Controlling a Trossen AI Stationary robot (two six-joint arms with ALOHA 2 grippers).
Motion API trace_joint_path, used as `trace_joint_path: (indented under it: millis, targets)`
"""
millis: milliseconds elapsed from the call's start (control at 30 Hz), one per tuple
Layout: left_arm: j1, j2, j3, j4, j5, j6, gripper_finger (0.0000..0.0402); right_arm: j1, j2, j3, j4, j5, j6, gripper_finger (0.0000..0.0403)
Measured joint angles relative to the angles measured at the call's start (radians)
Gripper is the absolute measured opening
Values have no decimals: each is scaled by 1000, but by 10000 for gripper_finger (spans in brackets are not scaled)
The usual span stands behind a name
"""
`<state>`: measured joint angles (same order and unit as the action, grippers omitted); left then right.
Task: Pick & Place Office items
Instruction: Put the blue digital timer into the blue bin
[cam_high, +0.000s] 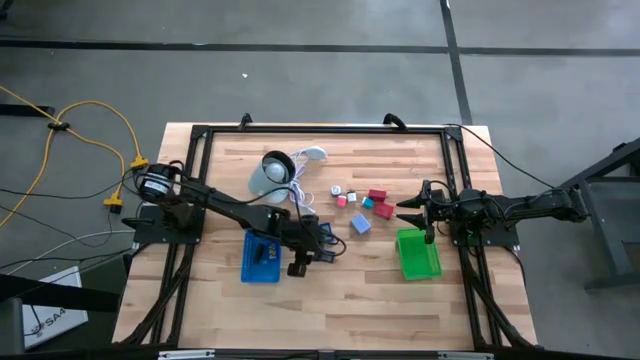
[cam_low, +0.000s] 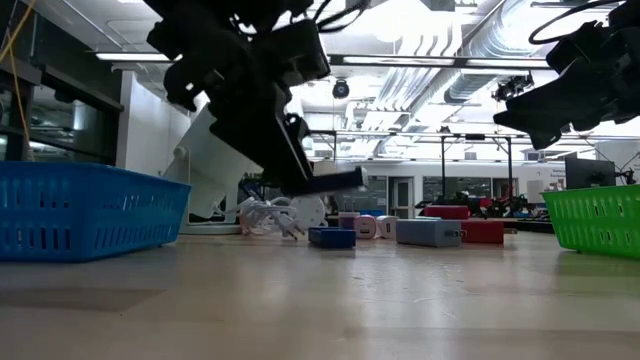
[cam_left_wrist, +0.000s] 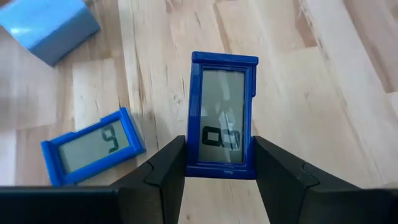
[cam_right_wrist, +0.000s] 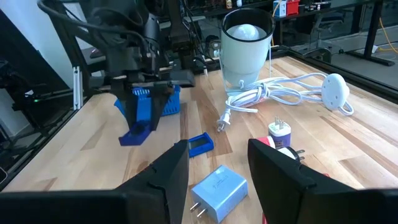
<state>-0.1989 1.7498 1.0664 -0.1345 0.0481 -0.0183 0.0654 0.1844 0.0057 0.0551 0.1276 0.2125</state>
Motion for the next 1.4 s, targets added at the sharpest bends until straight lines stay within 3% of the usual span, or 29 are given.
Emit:
trace_joint_path:
  millis: [433, 733, 1133, 1400]
  targets:
    - [0, -78, 0, -32, -1, 30, 157, 0, 0, 0, 0, 0, 0, 153]
    - [-1, -147, 0, -183, -80, 21, 156, 0, 0, 0, 0, 0, 0, 153]
    - [-49, -291, -49, -317, -94, -75, 156, 0, 0, 0, 0, 0, 0, 153]
    - [-136, -402, -174, -320, -224, -248, 156, 0, 0, 0, 0, 0, 0, 153]
